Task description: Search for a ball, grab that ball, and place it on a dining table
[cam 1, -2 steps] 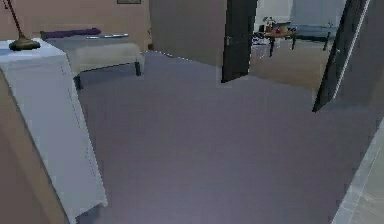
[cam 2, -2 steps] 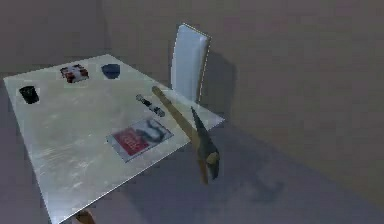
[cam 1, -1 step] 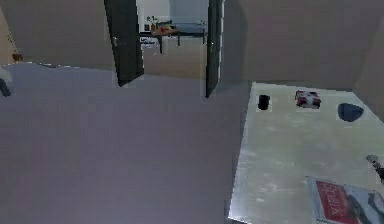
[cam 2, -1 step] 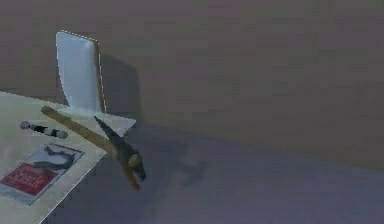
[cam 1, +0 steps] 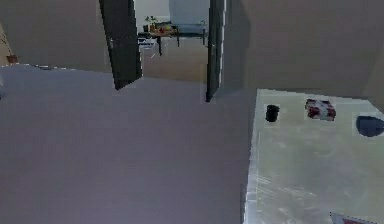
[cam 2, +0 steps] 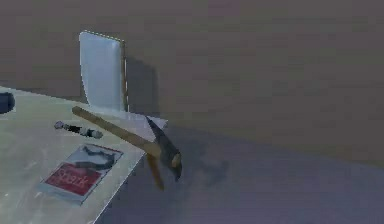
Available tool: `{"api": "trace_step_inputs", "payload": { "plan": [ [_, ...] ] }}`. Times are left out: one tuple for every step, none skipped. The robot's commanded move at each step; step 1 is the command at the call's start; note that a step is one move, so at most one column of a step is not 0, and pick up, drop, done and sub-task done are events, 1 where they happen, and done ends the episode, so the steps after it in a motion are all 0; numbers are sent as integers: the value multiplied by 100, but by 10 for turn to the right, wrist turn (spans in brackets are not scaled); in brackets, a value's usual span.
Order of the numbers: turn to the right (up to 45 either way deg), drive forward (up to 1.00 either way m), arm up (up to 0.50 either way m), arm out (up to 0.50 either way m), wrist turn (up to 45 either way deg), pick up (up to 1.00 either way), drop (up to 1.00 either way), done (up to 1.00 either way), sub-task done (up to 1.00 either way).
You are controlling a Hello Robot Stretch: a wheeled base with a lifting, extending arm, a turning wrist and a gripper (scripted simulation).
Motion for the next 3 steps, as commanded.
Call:
{"api": "trace_step_inputs", "payload": {
  "plan": [
    [-240, 0, 0, 0, 0, 0, 0, 0, 0],
    [0, 40, 0, 0, 0, 0, 0, 0, 0],
    [270, 0, 0, 0, 0, 0, 0, 0, 0]
  ]
}}
